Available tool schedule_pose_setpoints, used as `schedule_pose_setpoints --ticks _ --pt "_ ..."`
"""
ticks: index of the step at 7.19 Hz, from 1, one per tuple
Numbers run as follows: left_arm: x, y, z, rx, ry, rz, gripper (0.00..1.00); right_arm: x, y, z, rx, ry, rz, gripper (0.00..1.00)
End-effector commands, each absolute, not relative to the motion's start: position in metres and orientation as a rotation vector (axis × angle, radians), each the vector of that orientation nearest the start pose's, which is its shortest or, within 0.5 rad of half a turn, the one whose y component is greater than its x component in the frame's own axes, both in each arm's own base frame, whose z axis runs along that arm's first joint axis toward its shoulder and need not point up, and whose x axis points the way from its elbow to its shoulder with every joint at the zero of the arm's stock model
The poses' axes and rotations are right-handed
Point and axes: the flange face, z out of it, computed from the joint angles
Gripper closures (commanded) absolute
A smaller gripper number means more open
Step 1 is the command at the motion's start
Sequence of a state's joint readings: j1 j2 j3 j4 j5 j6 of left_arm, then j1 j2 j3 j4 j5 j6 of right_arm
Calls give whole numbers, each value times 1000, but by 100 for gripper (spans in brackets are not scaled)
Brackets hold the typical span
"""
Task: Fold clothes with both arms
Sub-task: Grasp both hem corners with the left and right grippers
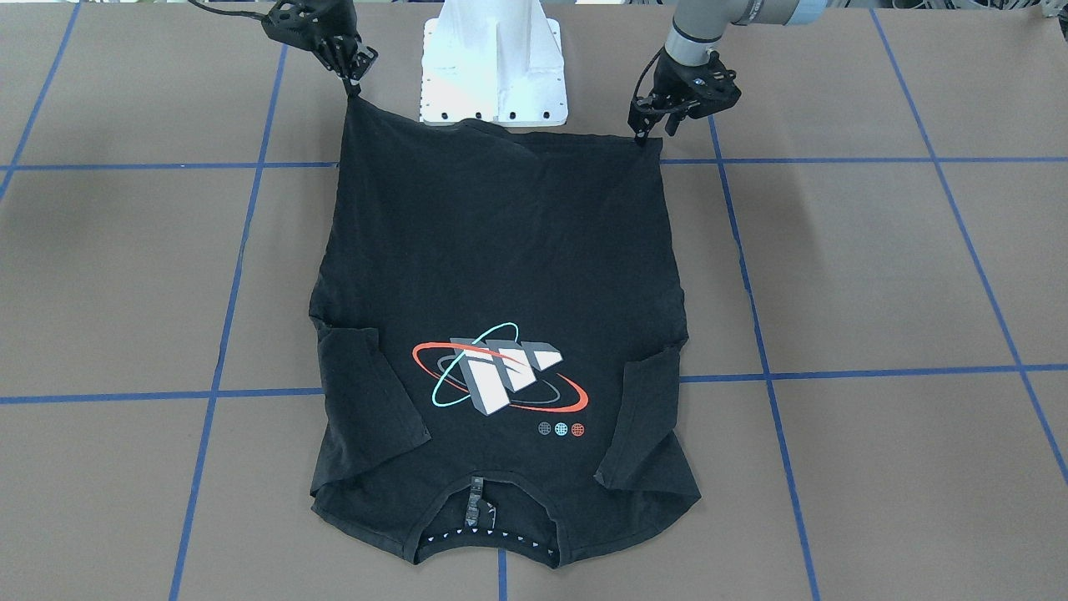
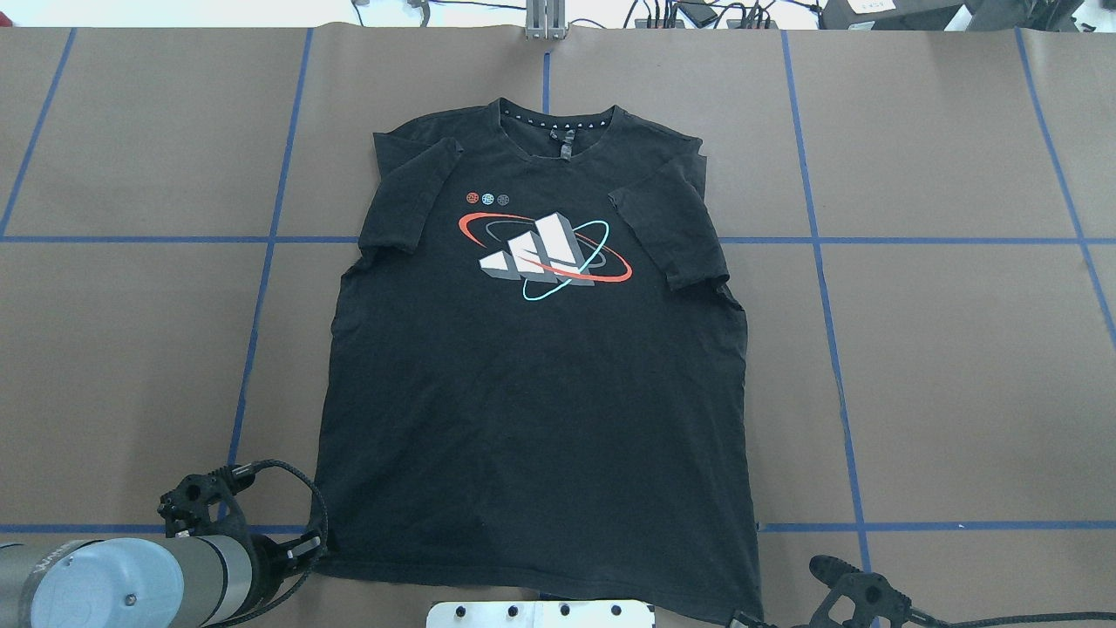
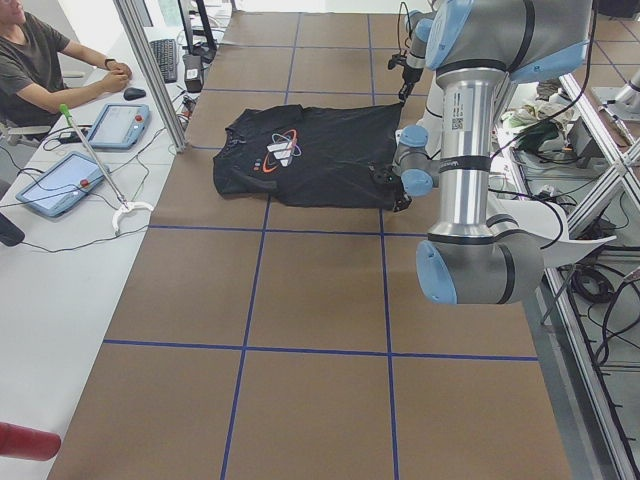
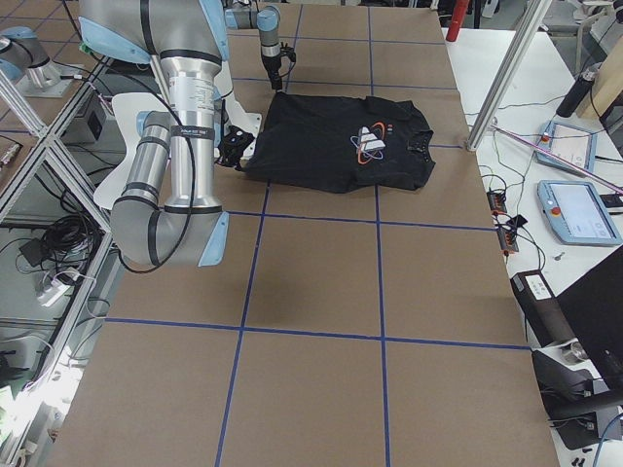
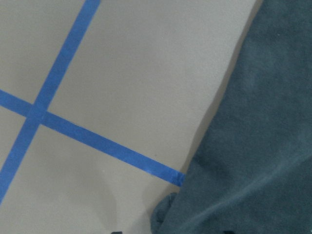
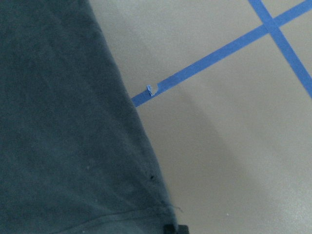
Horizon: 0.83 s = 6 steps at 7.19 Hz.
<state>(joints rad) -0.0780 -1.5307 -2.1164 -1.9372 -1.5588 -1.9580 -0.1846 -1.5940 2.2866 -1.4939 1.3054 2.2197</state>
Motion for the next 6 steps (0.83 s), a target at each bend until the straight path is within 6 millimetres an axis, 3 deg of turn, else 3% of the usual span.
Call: schedule_pose_setpoints --ticks 1,2,6 --pt "455 -171 384 -126 875 -442 75 -452 -78 337 -79 -811 541 100" --pt "453 -176 384 -120 876 -453 96 -452 -78 337 -79 -811 541 100" --pt "432 -188 369 -120 903 -474 100 -450 -79 334 -82 -818 543 100"
